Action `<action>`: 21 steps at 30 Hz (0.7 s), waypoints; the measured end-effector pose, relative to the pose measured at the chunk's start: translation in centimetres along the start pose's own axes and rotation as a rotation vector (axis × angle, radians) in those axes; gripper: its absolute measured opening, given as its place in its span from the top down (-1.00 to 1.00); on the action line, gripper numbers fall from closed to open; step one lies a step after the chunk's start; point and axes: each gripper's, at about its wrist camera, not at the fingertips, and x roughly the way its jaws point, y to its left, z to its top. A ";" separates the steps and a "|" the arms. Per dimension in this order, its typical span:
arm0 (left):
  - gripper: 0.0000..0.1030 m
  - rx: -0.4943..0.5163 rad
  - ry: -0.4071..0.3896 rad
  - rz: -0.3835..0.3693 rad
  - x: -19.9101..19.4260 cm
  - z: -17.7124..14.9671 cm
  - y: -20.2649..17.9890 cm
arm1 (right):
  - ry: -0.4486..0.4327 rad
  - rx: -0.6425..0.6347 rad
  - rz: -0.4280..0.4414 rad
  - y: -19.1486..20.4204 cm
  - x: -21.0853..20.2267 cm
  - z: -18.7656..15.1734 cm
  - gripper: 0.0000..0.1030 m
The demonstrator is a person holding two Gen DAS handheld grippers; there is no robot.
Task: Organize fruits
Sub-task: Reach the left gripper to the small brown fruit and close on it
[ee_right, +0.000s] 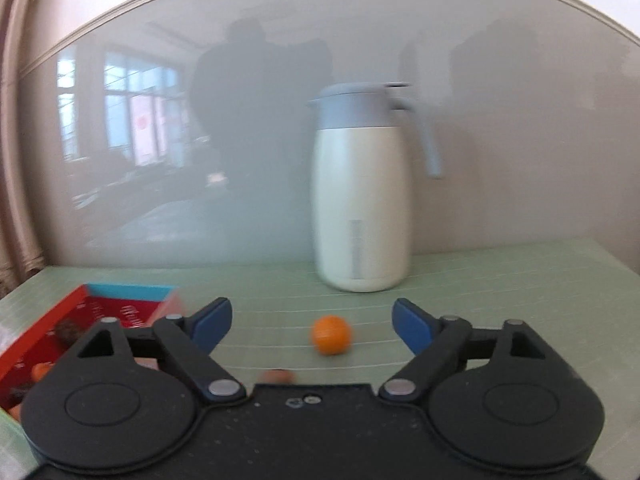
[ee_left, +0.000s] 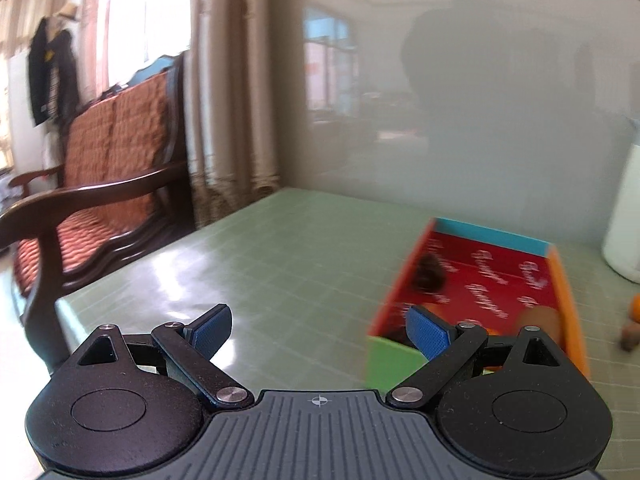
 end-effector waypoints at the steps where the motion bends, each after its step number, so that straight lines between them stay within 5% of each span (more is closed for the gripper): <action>1: -0.81 0.012 -0.003 -0.014 -0.2 0.0 -0.8 | -0.001 0.007 -0.019 -0.8 -0.1 0.0 -0.70; 21: -0.81 0.249 -0.049 -0.378 -3.6 -1.5 -16.4 | -0.005 0.121 -0.270 -13.8 -2.4 -1.5 -0.70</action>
